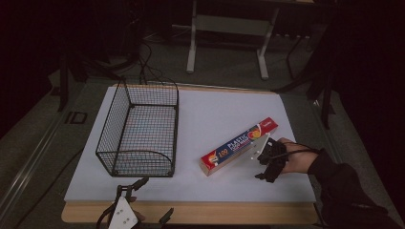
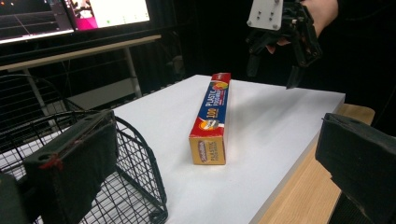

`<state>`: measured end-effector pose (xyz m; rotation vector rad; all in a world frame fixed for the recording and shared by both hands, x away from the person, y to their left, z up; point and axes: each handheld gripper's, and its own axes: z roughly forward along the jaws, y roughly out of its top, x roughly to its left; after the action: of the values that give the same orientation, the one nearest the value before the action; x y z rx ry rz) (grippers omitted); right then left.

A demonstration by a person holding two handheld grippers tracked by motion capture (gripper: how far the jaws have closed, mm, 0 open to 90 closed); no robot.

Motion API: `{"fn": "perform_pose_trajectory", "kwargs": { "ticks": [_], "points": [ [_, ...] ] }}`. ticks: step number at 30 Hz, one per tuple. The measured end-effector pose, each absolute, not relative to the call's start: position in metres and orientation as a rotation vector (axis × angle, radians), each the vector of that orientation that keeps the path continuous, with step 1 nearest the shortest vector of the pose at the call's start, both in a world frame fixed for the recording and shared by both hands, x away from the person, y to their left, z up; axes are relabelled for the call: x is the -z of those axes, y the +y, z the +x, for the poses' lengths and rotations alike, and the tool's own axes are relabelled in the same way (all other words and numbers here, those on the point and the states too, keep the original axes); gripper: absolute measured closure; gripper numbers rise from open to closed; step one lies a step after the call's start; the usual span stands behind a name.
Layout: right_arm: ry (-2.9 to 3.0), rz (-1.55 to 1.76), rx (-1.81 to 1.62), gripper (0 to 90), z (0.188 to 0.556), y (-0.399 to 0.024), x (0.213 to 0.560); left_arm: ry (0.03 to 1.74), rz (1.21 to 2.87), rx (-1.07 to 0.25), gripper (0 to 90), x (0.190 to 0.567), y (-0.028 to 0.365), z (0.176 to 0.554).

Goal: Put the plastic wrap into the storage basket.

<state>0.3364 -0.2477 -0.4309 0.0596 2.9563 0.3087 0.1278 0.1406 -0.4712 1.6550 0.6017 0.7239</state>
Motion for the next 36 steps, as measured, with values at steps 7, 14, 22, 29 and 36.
{"fn": "perform_pose_trajectory", "kwargs": {
  "ticks": [7,14,22,29,36],
  "points": [
    [2.950,0.029,-0.242,13.2,0.349,-0.242,0.424,0.601,1.654,-0.719,0.0,0.472,0.140,0.128],
    [2.913,-0.039,-0.153,13.1,0.365,-0.230,0.422,0.611,1.656,-0.725,0.0,0.472,0.141,0.126],
    [2.887,-0.087,-0.122,13.2,0.383,-0.221,0.426,0.631,1.666,-0.741,0.0,0.473,0.143,0.121],
    [2.910,-0.130,-0.083,13.9,0.395,-0.208,0.434,0.658,1.664,-0.750,0.0,0.474,0.145,0.115],
    [2.915,-0.202,-0.037,13.9,0.403,-0.194,0.443,0.686,1.662,-0.758,0.0,0.475,0.148,0.109]
  ]
}}
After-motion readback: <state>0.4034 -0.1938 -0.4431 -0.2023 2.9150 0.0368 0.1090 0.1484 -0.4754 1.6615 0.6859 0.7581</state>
